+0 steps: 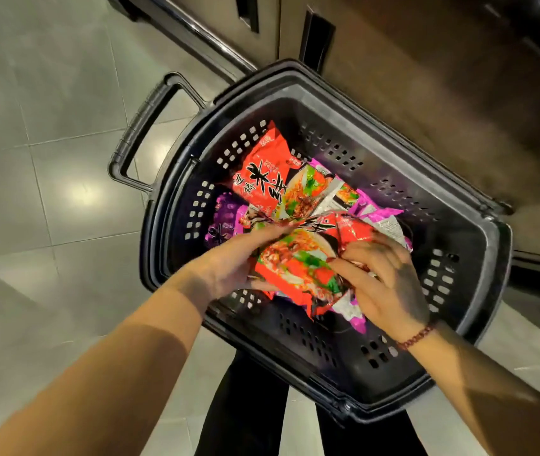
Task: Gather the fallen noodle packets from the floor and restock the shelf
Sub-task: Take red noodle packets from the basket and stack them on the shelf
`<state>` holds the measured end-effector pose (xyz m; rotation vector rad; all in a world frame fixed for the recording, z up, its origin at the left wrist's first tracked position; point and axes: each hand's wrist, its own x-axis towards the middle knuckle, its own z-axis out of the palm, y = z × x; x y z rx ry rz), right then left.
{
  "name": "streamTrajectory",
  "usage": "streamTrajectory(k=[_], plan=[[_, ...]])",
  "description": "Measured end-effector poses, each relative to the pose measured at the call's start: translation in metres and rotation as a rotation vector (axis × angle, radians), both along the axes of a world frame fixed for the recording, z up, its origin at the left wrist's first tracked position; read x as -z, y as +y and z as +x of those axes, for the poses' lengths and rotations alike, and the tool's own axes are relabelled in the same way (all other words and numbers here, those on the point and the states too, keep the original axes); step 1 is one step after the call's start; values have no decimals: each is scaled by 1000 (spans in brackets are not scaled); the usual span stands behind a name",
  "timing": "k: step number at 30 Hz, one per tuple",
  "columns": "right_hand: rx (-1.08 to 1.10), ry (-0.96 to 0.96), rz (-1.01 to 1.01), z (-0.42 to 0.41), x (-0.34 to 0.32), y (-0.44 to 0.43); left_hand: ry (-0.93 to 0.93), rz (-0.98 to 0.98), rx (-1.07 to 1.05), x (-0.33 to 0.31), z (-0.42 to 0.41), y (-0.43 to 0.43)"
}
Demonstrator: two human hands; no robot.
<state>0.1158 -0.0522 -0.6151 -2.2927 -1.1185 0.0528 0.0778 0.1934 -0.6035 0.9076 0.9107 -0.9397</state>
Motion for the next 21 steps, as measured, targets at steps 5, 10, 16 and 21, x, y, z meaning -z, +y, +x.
streamTrajectory(k=[5, 10, 16, 21], plan=[[196, 132, -69, -1, 14, 2, -133, 102, -147, 13, -4, -5], [910, 1081, 353, -8, 8, 27, -197, 214, -368, 16, -21, -12], [692, 1416, 299, 3, 4, 60, -206, 183, -237, 9, -38, -21], [389, 1375, 39, 28, 11, 86, -164, 209, -516, 0, -53, -27]])
